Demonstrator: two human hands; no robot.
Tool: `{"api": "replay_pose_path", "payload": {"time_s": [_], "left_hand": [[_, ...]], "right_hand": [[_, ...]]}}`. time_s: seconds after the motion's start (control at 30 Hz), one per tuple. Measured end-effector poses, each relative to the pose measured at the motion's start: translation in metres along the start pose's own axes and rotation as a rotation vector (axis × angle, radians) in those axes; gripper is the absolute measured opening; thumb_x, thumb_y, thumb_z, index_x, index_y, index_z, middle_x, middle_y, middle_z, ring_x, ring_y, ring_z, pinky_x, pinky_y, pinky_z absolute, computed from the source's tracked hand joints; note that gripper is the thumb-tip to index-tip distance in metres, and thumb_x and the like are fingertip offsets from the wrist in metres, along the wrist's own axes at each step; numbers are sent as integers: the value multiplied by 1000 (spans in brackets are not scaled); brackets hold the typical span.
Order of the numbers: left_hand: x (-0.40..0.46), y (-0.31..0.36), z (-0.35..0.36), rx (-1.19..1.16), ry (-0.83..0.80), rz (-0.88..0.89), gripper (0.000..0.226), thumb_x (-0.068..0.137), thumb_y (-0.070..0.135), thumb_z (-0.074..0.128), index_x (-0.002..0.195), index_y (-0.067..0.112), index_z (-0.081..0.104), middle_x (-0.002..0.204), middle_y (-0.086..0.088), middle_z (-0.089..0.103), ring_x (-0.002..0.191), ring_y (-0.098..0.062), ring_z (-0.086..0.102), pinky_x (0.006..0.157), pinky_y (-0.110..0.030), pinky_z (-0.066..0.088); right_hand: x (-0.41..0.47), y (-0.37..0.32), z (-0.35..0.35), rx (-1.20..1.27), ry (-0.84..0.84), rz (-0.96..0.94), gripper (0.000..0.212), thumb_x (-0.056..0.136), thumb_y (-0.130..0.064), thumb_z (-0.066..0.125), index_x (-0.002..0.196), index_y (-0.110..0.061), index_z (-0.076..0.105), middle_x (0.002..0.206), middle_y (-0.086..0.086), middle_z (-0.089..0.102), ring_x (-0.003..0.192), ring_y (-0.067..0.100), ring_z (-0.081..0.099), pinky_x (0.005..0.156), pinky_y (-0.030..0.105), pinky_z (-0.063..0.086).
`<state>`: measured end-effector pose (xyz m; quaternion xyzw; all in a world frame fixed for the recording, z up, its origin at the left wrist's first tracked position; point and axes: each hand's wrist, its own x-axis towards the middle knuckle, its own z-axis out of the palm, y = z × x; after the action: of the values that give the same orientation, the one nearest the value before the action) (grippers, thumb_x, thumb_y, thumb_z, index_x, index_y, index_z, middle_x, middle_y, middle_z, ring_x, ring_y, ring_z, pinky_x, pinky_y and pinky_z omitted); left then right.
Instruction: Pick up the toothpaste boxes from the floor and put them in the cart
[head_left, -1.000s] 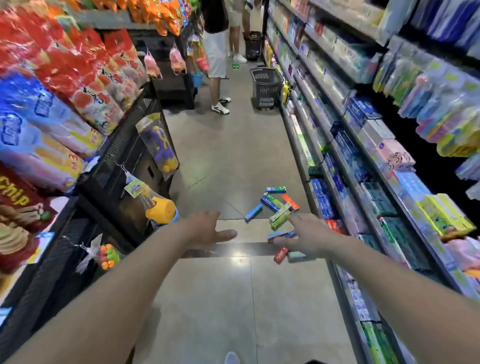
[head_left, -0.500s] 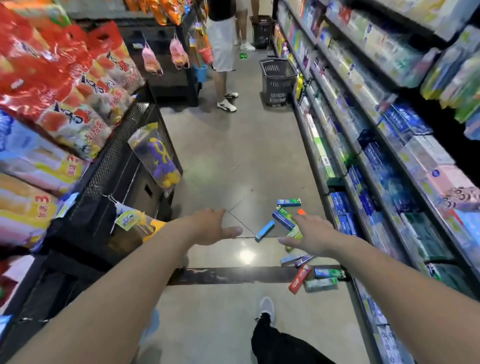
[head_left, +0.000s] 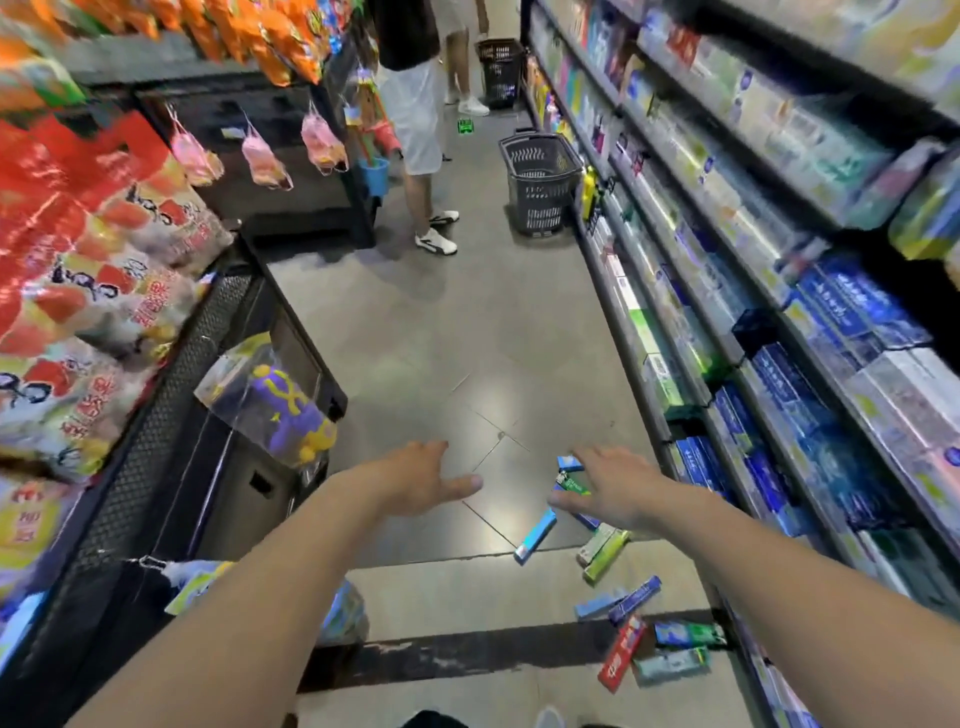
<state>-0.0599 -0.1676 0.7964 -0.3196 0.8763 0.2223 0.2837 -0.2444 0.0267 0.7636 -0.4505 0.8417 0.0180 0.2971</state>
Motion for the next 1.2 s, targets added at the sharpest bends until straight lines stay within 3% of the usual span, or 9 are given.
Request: {"api": "replay_pose_path", "payload": {"time_s": [0.13,0.37,0.5,0.63,0.8,0.9,1.03,1.2], "left_hand": [[58,0,-35,32,-44,72,95,88,73,45,157,16,15,162,-10,20,148,-26,26,119,-39,25],[172,6,-101,209,-150,245,95,85,76,44,157,19,17,160,-9,24,145,-29,31,116,-44,30],[224,16,-133,334,-211,351,95,84,79,41,156,20,19,156,-9,31,141,-29,36,113,-47,33],[267,40,-146,423,-259,448,93,86,75,44,156,18,19,156,-10,31,141,-29,36,114,-46,33],[294,90,-142,533,-339,548,96,84,78,42,155,17,21,155,-11,32,140,-30,38,113,-46,34],[296,121,-138,598,-355,577,95,85,78,41,155,18,20,155,-10,32,139,-30,39,112,-46,35],[298,157,-132,691,-373,602,95,83,80,41,153,19,23,151,-10,36,134,-29,43,109,-45,38],[312,201,-130,783,-330,648,96,84,79,40,156,18,19,156,-11,31,140,-31,37,113,-46,33]], "right_hand": [[41,7,-12,47,-11,50,95,84,-78,41,155,-19,21,158,5,28,144,26,26,116,44,25],[103,16,-27,208,21,293,93,80,-81,44,149,-22,31,151,4,38,138,27,34,106,39,30],[124,15,-36,291,31,440,109,59,-99,30,136,-23,45,137,3,51,129,26,45,95,37,38],[135,11,-43,381,77,537,98,71,-89,41,146,-26,37,146,1,43,134,24,39,106,44,35],[126,24,-43,480,132,600,89,74,-85,45,149,-37,31,150,-4,40,137,23,36,110,40,32],[118,47,-42,483,108,671,86,78,-82,44,147,-32,33,149,4,41,136,27,37,111,42,31],[100,69,-40,548,114,705,76,87,-73,46,151,-37,27,156,5,33,142,29,30,114,40,25],[86,93,-29,632,99,777,83,85,-75,45,151,-27,29,154,9,33,141,30,29,115,40,26]]}}
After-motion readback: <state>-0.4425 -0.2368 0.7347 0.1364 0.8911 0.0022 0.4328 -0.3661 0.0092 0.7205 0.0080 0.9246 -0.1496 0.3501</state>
